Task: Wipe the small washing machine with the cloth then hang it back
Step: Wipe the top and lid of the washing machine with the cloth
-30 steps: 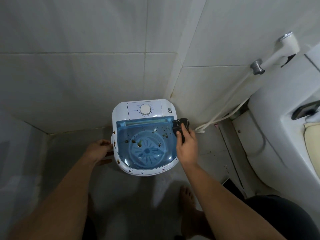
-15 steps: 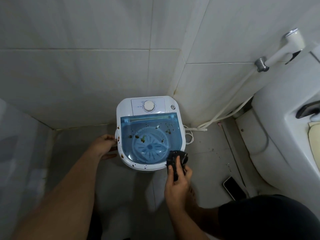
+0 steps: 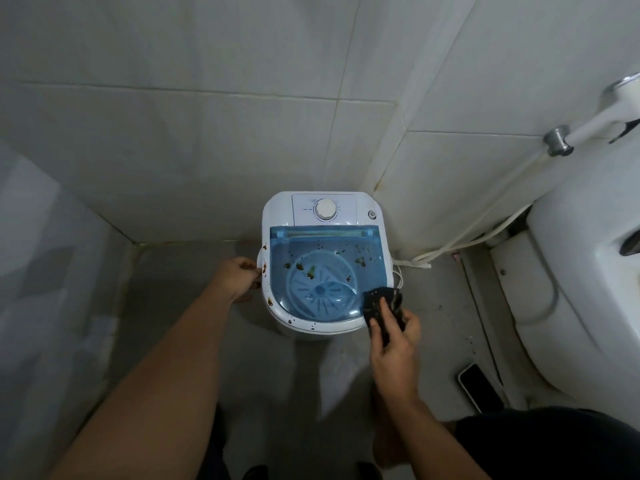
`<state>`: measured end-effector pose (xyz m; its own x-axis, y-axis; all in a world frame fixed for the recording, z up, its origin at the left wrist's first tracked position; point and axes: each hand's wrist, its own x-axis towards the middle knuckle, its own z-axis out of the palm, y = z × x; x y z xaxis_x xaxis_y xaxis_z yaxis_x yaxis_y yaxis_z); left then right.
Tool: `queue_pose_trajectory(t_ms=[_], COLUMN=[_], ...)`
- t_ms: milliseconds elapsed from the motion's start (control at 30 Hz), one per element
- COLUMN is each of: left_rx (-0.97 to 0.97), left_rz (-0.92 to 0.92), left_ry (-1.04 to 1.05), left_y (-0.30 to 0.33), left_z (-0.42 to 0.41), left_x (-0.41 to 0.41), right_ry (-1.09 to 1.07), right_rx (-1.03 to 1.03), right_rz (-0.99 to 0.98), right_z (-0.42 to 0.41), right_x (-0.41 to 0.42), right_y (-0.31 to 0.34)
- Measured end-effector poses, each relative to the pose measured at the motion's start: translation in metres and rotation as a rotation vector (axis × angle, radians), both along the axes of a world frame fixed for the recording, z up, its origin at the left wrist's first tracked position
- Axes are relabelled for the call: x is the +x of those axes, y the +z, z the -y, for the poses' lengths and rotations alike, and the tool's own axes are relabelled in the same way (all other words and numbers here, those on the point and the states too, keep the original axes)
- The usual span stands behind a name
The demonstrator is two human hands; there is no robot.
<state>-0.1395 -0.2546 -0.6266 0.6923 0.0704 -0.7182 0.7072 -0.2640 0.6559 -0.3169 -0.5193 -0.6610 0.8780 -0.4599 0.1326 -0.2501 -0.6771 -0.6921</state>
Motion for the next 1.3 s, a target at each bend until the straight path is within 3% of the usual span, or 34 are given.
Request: queue_pose_trajectory(t_ms=[467,567,700,800,967,1100,1200,1300], left_rx=[0.078,0.022,-0.322,-0.471,-0.459,-0.434,-0.428,-0.420], left_rz=[0.022,0.009,-0.217,-0.244,-0.218,-0.208,-0.199,-0.191], left_ry=[-0.113,-0.101,0.140,0.264,0.332,0.328,0.391,0.416], left_y=[-0.016,-0.012,0.007,0.013,0.017,0.014,0.011,0.011], left_z=[-0.014,-0.017,-0.025,-0.039,-0.053,-0.055,-0.049,-0.044], left_x=[0.005,0.004,-0.001,0.001,-0.002,0.001,0.006,0.006], right_ry=[0.825,0.875,0.842,0.805,0.709,0.703,0.829,1.113], right_rx=[-0.604,-0.655,-0.641,-0.680,-0.805,-0.820,-0.791,-0.753], right_rz=[0.039,0.034,-0.004,-0.051,-0.192,-0.209,-0.142,-0.047], right_z=[-0.056,-0.081,-0.118,-0.136,-0.142,-0.141,-0.129,-0.108], right_x=[0.018,0.034,0.076,0.136,0.229,0.237,0.192,0.140], right_y=[-0.013,-0.011,0.010,0.023,0.041,0.043,0.041,0.043])
